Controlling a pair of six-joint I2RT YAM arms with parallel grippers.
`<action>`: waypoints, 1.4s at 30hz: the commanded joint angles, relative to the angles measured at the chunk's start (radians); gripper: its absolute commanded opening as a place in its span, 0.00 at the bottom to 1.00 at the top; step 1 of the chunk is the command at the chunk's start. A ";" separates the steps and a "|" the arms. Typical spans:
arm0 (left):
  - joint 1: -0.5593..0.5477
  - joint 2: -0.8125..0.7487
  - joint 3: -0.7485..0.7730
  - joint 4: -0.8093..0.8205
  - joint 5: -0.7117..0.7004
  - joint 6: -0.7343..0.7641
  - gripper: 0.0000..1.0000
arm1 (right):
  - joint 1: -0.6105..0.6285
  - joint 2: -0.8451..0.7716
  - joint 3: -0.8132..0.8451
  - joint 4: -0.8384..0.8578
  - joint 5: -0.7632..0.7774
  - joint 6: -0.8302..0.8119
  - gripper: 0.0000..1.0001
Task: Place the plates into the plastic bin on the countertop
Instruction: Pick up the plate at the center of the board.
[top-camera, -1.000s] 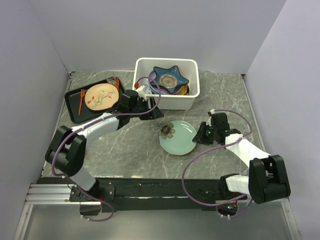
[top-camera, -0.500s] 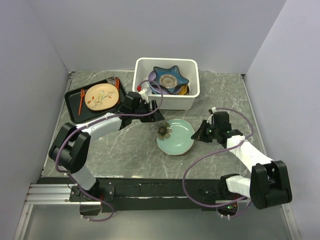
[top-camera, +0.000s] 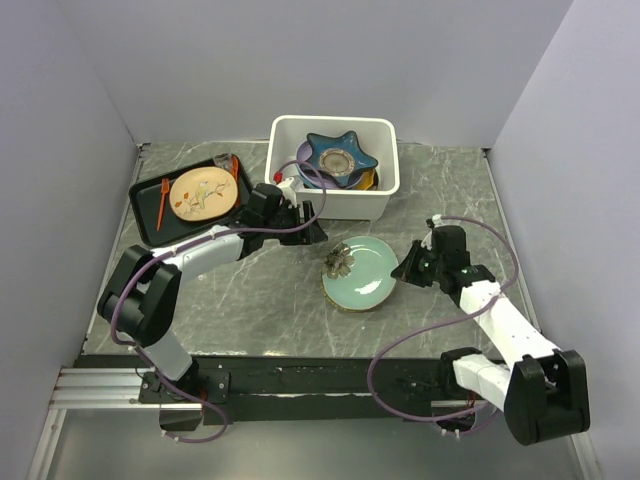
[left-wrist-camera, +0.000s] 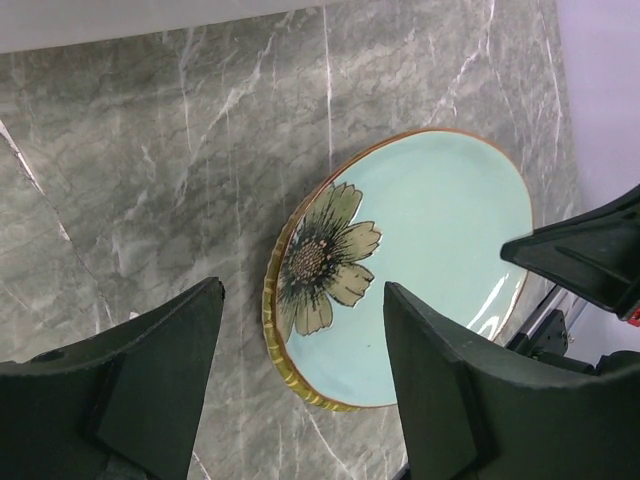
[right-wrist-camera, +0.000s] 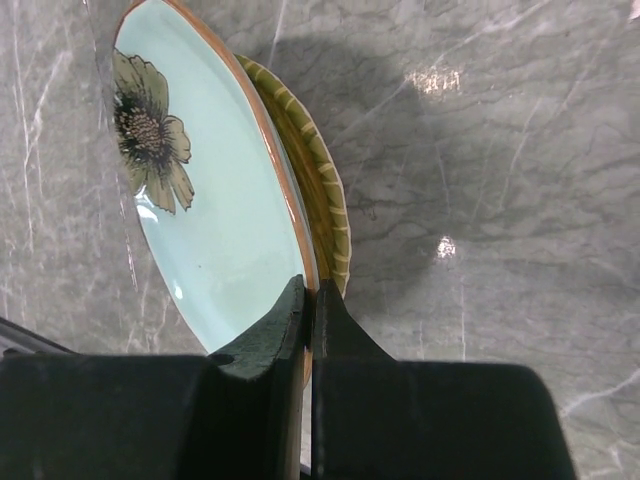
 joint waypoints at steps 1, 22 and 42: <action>-0.002 -0.045 0.023 0.005 -0.006 0.030 0.70 | 0.000 -0.056 0.033 0.001 0.042 -0.019 0.00; 0.046 -0.063 -0.144 0.307 0.337 0.009 0.71 | -0.038 -0.194 0.119 0.036 -0.128 0.056 0.00; -0.003 0.102 -0.124 0.486 0.451 -0.051 0.61 | -0.057 -0.248 0.162 0.075 -0.243 0.107 0.00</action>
